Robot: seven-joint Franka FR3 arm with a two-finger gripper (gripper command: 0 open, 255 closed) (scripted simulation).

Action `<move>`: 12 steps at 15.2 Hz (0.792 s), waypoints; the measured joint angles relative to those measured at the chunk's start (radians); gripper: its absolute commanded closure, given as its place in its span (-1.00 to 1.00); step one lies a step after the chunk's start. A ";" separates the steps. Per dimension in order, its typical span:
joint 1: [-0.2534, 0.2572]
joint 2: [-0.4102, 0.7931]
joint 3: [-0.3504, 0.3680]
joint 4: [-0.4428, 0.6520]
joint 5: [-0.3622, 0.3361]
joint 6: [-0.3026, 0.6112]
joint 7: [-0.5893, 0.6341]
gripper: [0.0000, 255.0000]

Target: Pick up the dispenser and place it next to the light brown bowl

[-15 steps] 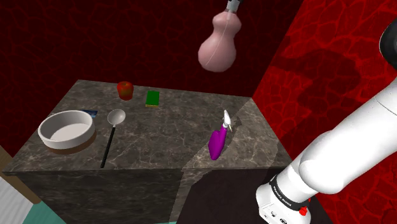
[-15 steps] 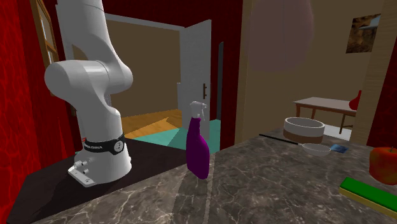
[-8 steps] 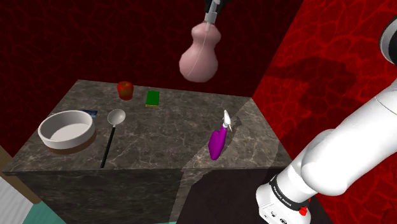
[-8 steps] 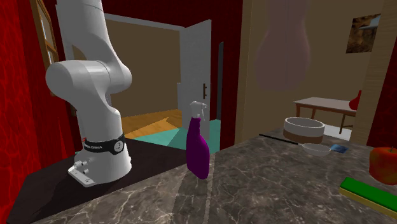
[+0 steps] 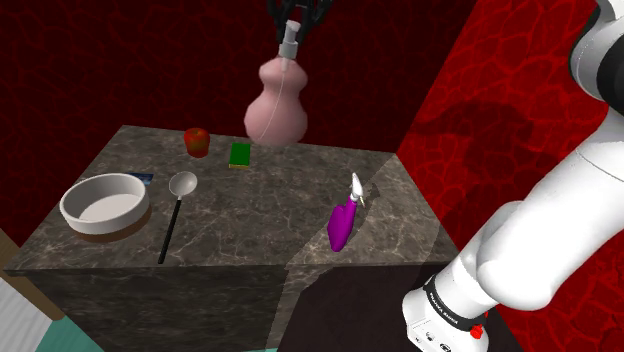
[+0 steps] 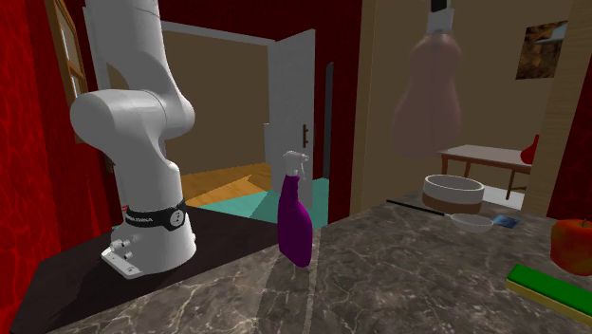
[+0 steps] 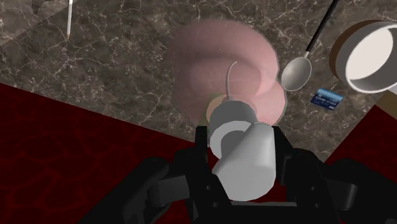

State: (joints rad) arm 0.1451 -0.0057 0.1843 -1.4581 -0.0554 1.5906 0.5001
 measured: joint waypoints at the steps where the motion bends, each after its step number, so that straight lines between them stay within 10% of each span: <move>1: 0.010 0.017 0.010 0.002 -0.006 0.014 0.021 1.00; 12: 0.137 0.259 0.092 0.128 -0.099 0.105 0.230 1.00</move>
State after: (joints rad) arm 0.2821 0.2530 0.2763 -1.3301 -0.1546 1.6959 0.7300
